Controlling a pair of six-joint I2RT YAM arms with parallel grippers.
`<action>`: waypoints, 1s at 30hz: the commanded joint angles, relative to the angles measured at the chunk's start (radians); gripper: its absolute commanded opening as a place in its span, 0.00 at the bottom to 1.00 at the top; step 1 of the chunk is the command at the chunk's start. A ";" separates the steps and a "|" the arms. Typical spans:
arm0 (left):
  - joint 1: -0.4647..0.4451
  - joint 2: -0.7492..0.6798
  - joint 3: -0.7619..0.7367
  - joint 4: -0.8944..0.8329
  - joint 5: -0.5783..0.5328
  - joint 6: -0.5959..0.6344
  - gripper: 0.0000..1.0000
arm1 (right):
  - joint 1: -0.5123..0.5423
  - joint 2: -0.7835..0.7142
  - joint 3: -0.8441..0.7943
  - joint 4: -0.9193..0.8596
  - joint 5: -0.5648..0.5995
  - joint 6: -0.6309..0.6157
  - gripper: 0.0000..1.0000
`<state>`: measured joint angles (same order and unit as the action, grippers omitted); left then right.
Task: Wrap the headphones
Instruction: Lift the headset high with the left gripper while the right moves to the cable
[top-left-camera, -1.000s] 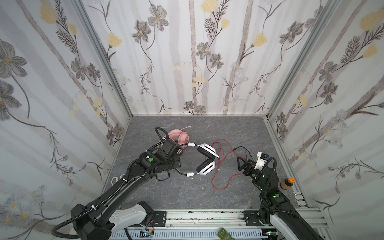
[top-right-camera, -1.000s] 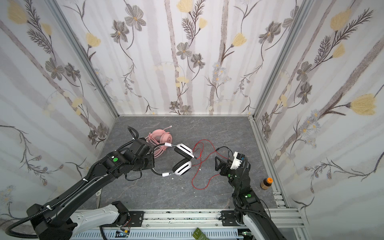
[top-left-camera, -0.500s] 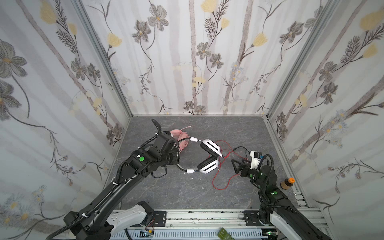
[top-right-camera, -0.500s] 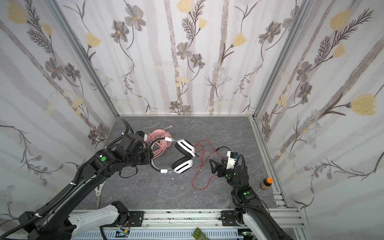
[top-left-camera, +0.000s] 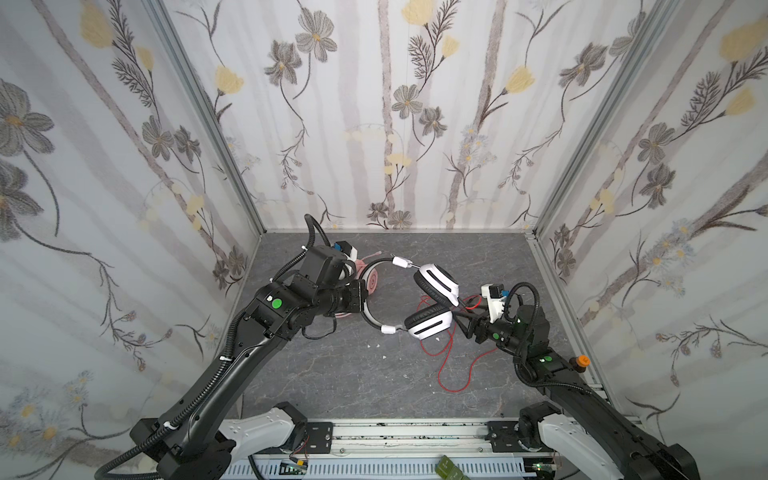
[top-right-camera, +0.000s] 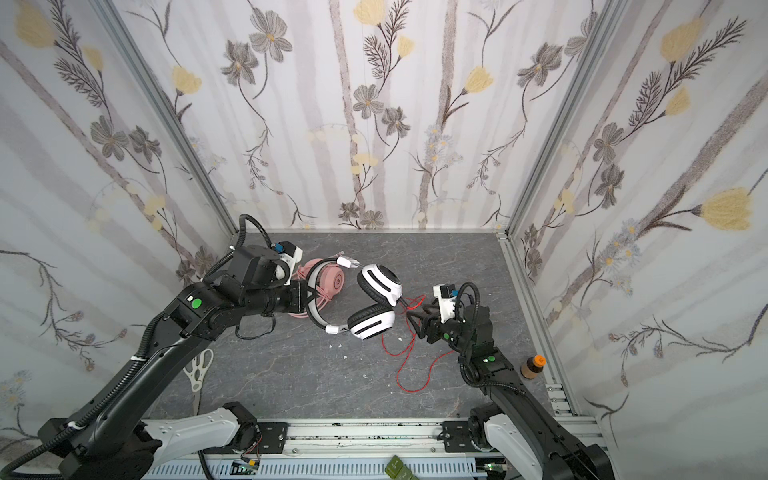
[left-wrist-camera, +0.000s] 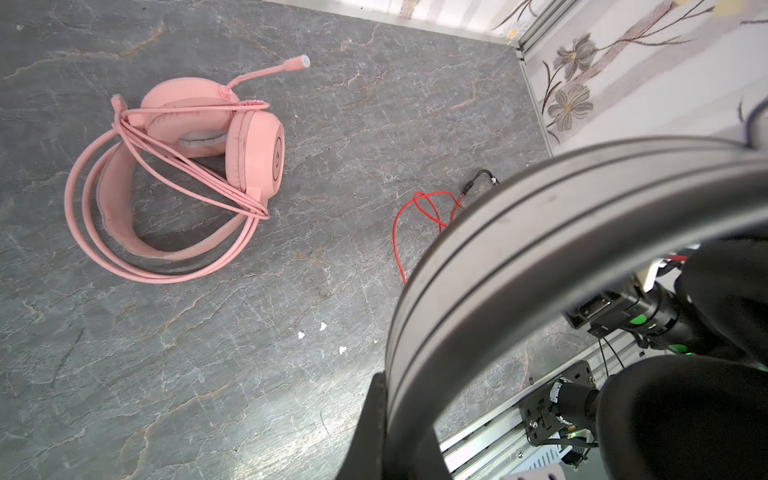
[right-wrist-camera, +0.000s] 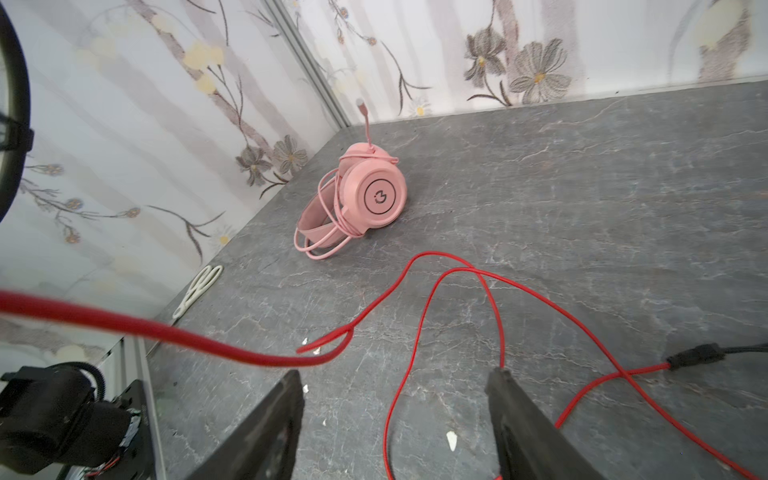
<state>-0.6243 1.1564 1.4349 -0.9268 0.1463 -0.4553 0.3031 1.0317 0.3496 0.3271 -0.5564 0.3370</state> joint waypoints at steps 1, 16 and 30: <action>0.010 0.005 0.048 0.037 0.044 -0.071 0.00 | 0.005 0.007 -0.014 0.117 -0.083 0.048 0.70; 0.080 0.036 0.214 0.069 0.198 -0.142 0.00 | 0.014 0.034 0.037 0.065 0.029 0.051 0.76; 0.142 0.052 0.351 0.043 0.274 -0.154 0.00 | 0.014 0.227 0.201 0.053 0.122 -0.008 0.62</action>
<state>-0.4931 1.2125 1.7664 -0.9325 0.3725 -0.5766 0.3164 1.2381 0.5362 0.3550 -0.4416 0.3386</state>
